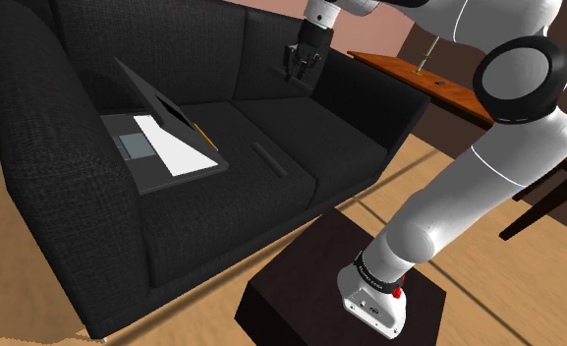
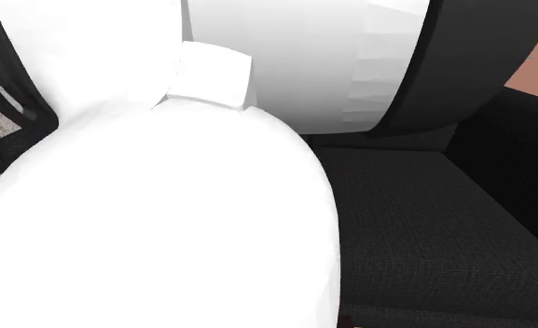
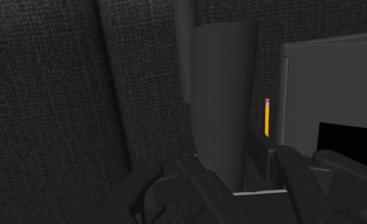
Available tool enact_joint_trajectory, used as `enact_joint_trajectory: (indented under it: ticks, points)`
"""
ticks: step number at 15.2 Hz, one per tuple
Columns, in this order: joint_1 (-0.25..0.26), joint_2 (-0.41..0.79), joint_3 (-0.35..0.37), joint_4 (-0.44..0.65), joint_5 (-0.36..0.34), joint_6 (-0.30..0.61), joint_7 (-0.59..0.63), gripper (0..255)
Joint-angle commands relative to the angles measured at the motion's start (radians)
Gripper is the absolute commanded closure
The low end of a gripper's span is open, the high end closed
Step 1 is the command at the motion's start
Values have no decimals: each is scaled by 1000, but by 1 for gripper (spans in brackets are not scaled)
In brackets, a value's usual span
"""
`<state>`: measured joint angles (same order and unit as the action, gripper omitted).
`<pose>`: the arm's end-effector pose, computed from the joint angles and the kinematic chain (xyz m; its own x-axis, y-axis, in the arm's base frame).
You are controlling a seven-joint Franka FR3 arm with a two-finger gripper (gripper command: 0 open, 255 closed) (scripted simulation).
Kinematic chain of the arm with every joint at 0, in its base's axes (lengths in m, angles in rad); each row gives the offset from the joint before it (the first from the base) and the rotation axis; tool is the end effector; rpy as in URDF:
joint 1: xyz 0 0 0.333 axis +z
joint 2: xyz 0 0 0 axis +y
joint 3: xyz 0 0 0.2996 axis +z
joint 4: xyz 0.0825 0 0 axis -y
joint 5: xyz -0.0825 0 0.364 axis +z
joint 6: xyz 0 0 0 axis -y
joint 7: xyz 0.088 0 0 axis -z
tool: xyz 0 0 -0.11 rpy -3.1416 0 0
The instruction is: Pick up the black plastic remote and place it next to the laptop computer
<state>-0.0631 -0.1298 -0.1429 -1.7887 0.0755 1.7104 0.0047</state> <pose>0.4967 -0.1005 0.5853 0.9745 -0.2189 0.0491 -0.2137 -0.9724 -0.0937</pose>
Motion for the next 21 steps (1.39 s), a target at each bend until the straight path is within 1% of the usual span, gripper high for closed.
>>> enact_joint_trajectory:
  ticks: [1, 5, 8, 21]
  points:
    - [20, 30, 25, 33, 5, 1, 46, 255]
    - [58, 101, 70, 113, 10, -2, 128, 255]
    - [89, 168, 102, 194, 9, -10, 193, 255]
    - [91, 155, 103, 3, 12, 168, 180, 255]
